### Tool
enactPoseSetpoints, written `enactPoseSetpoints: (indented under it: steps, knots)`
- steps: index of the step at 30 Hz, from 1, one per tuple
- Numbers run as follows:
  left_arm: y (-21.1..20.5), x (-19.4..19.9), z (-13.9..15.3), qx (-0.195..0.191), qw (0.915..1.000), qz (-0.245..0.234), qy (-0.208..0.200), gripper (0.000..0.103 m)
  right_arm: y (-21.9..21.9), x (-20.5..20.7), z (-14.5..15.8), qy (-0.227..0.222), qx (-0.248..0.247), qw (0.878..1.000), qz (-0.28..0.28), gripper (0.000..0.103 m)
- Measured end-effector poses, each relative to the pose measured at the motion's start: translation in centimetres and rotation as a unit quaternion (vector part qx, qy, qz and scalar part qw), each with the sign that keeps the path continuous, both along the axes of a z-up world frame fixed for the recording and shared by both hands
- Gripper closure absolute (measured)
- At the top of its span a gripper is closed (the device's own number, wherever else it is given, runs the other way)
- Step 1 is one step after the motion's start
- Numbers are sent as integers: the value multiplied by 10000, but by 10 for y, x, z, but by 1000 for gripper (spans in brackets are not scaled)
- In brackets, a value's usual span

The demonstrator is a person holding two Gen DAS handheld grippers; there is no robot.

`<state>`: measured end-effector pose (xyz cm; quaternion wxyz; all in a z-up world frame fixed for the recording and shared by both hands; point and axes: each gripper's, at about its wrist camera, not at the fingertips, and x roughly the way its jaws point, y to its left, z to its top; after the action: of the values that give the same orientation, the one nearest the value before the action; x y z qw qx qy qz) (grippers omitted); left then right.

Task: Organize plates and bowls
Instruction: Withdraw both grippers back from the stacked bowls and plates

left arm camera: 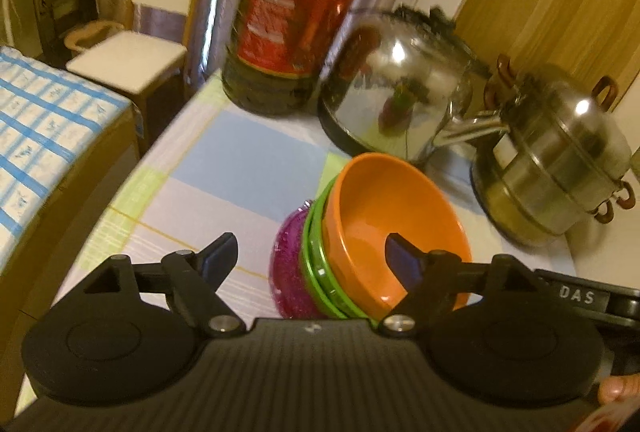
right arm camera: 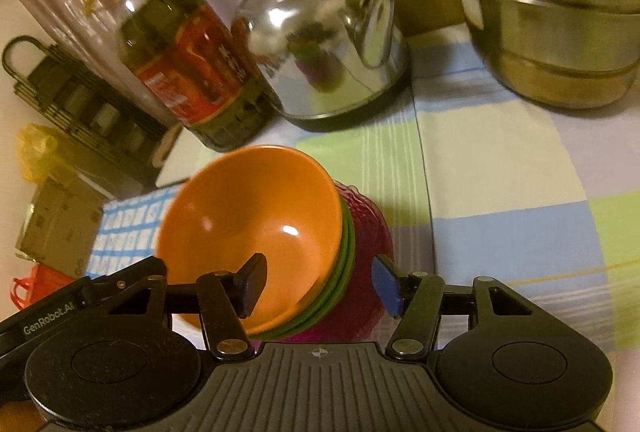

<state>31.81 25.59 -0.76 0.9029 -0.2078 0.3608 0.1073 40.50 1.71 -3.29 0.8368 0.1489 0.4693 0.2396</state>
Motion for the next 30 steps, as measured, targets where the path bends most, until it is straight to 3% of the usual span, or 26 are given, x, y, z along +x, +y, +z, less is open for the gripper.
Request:
enactPoseSetpoints:
  steps: [5, 12, 20, 30]
  knots:
    - [-15, -43, 21, 354, 9988, 168, -303, 24, -20, -29, 17, -111, 123, 9998, -83, 45]
    - [-55, -98, 33, 965, 9943, -56, -447, 24, -40, -84, 34, -450, -121, 9989, -49, 44]
    - [-82, -154, 43, 1055, 9934, -60, -447, 24, -48, -151, 45, -1044, -796, 9910, 243, 44]
    - [-110, -207, 46, 1100, 9936, -179, -178, 24, -71, -213, 41, -972, -1037, 9895, 252, 44]
